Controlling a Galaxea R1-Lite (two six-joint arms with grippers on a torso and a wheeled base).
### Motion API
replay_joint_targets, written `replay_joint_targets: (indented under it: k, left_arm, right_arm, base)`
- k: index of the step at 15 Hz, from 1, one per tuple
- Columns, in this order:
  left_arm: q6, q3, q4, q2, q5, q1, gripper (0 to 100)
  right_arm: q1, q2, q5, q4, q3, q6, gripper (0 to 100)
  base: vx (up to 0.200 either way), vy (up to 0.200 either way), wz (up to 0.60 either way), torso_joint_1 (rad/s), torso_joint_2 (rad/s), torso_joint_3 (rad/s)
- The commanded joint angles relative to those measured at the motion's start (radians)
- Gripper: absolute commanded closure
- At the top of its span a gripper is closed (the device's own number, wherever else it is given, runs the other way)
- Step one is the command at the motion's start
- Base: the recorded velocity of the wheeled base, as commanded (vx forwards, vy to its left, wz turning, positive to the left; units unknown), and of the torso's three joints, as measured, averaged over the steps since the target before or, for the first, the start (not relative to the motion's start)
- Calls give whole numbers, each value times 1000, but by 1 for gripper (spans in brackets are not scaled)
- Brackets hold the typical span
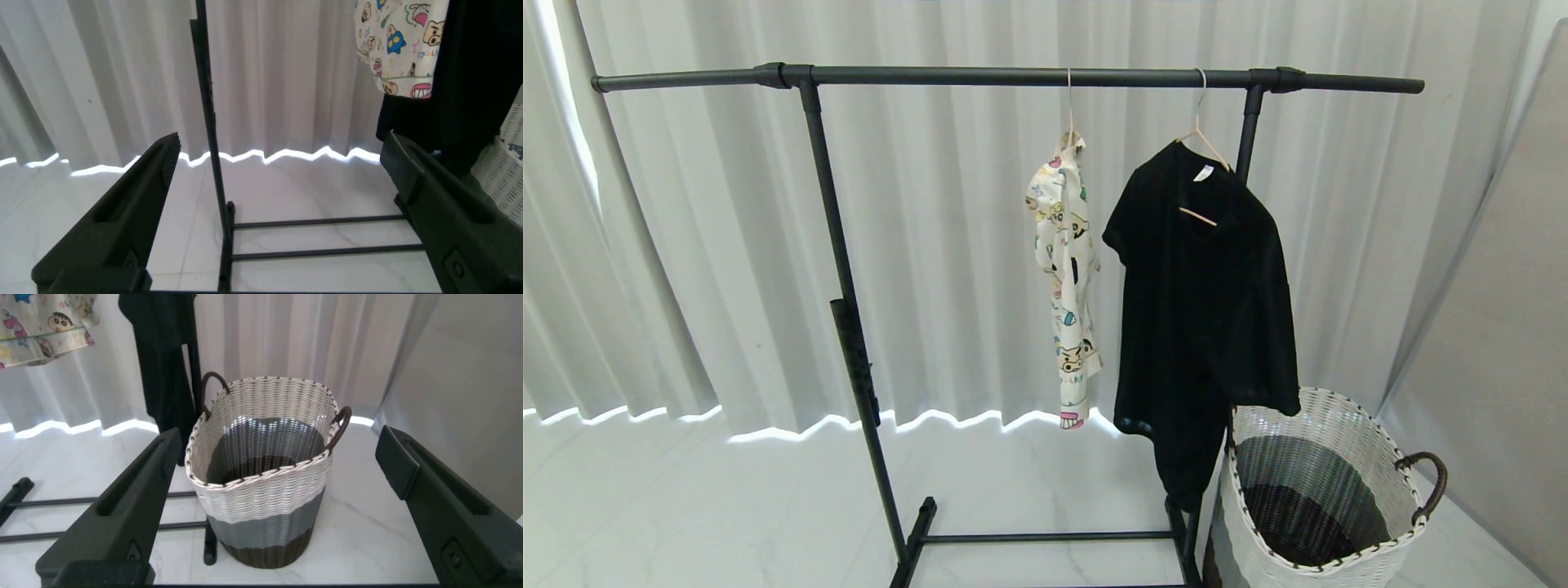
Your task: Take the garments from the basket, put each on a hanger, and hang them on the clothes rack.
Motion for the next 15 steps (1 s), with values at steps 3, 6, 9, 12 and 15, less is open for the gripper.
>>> replay_joint_targets:
  k: [3,6,9,12,15]
  left_arm:
    - [0,0,0,0,0,0,0]
    - [0,0,0,0,0,-1,0]
    - [0,0,0,0,0,0,0]
    - [0,0,0,0,0,0,0]
    - [0,0,0,0,0,0,0]
  right_arm:
    - [0,2,0,0,0,0,0]
    - [0,2,0,0,0,0,0]
    - [0,2,0,0,0,0,0]
    - [-1,2,0,0,0,0,0]
    - [-1,2,0,0,0,0,0]
  base:
    - [0,0,0,0,0,0]
    - [0,0,0,0,0,0]
    - [0,0,0,0,0,0]
    - [0,0,0,0,0,0]
    - [0,0,0,0,0,0]
